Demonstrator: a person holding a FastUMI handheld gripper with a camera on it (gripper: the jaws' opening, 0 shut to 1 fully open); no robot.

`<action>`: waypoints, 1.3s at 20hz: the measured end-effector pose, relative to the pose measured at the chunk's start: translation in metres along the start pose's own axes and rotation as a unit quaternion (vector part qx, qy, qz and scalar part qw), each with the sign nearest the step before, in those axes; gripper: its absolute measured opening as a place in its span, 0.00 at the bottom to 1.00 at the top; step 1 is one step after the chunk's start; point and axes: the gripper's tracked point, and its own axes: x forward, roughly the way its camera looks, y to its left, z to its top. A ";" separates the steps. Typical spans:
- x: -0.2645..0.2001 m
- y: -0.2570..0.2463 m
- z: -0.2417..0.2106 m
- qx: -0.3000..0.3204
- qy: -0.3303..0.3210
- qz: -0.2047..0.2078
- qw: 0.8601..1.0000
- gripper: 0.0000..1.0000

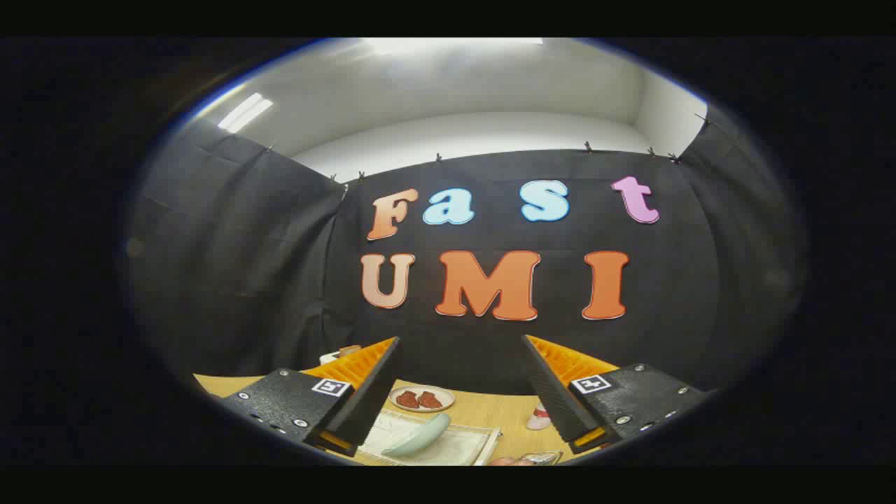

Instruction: Take the plate from the dish rack, then take the spoon from the basket and place it into the plate.

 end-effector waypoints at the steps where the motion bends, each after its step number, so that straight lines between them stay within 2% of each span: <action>1: -0.001 0.002 0.000 -0.001 0.003 0.000 1.000 0.99; 26: 0.014 0.008 -0.011 0.034 0.032 -0.016 0.999 0.99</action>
